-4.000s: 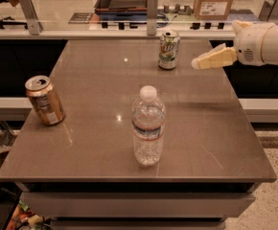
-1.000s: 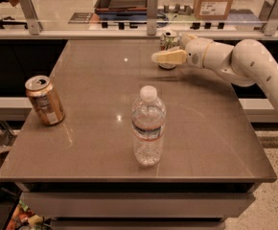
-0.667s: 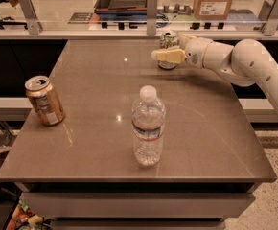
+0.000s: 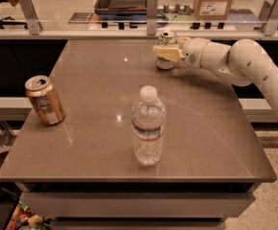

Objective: Move 7up can near orange can

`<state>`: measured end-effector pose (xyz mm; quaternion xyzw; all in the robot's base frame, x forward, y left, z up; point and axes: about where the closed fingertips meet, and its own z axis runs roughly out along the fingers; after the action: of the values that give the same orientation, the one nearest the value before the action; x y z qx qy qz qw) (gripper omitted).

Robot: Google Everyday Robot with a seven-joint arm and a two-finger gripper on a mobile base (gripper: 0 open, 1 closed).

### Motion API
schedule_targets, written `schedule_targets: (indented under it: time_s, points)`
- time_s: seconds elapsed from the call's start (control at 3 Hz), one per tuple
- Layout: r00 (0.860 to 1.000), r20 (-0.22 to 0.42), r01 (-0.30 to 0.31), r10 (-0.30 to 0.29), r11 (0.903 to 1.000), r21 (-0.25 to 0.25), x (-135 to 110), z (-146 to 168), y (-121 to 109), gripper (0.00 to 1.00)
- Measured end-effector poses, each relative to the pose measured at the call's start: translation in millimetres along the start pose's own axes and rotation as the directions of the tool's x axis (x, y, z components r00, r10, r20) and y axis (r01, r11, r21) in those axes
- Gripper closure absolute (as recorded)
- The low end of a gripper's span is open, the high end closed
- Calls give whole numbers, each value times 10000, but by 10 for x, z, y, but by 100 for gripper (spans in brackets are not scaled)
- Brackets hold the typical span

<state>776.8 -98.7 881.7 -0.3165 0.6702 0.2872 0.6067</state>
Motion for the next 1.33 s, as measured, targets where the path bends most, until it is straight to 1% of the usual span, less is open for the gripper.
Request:
schedule_targets:
  time_s: [0.33, 0.67, 1.0, 1.33]
  points:
    - [10000, 1, -4, 4, 10000, -47, 0, 26, 20, 87]
    - [10000, 3, -8, 8, 10000, -91, 0, 51, 40, 100]
    - [9999, -83, 86, -92, 9979, -639, -103, 103, 138, 100]
    - [9985, -182, 487, -522, 9861, -1586, -331, 191, 415, 100]
